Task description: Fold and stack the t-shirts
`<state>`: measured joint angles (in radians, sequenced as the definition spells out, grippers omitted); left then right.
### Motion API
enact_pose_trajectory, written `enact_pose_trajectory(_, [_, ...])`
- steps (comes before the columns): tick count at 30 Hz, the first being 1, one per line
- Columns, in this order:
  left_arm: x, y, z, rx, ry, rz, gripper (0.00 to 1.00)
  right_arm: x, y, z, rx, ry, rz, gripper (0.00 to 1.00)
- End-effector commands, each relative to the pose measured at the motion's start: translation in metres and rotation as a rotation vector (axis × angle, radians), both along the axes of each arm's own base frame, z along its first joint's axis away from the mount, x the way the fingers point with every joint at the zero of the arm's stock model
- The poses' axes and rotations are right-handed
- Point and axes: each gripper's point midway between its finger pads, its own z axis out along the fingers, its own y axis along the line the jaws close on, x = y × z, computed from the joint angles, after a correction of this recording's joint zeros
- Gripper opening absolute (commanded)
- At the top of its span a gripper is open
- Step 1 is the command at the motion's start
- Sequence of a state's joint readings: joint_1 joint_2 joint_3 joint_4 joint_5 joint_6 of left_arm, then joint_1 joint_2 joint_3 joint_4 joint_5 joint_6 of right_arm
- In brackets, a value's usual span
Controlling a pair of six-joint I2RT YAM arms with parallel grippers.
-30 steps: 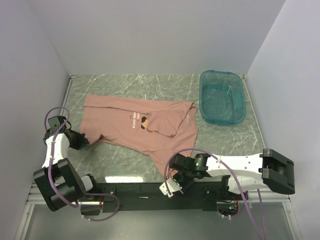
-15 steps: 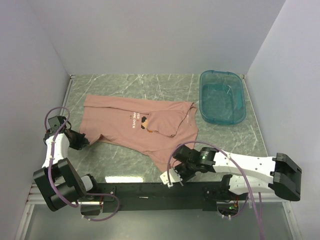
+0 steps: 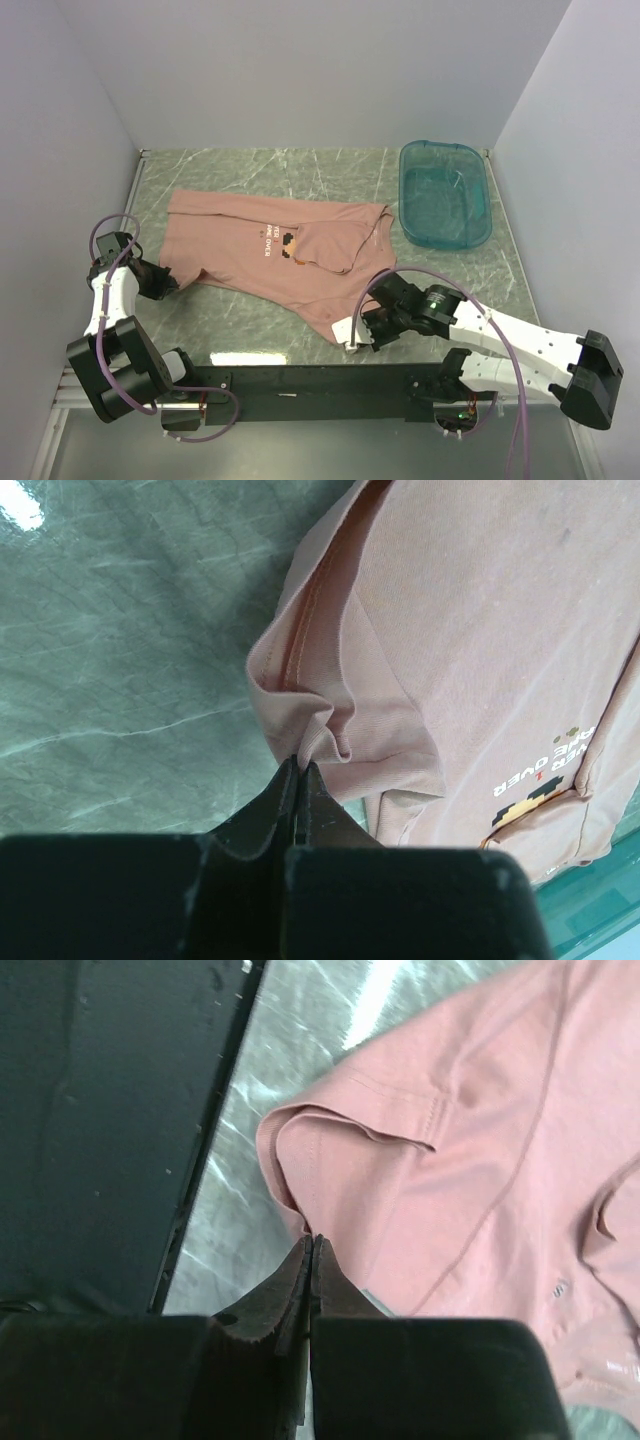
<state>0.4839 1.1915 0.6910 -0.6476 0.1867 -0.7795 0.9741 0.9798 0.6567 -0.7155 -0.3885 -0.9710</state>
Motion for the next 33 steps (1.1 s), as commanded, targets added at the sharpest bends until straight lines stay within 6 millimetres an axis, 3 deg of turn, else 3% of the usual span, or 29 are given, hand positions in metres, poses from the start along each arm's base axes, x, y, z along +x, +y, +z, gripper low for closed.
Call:
enact_pose_trajectory(1, [0.004,0.003,0.007,0.02,-0.037,-0.003,0.0,0.013,0.006,0.027,0.071,-0.046,-0.023,0.0])
enact_pose_trajectory(5, [0.004,0.002,0.007,0.017,-0.036,-0.006,0.0,0.018,0.005,0.036,0.093,-0.053,-0.039,0.0])
enact_pose_trajectory(33, [0.007,0.002,0.009,0.013,-0.043,-0.012,0.0,0.036,0.004,0.046,0.12,-0.068,-0.101,0.0])
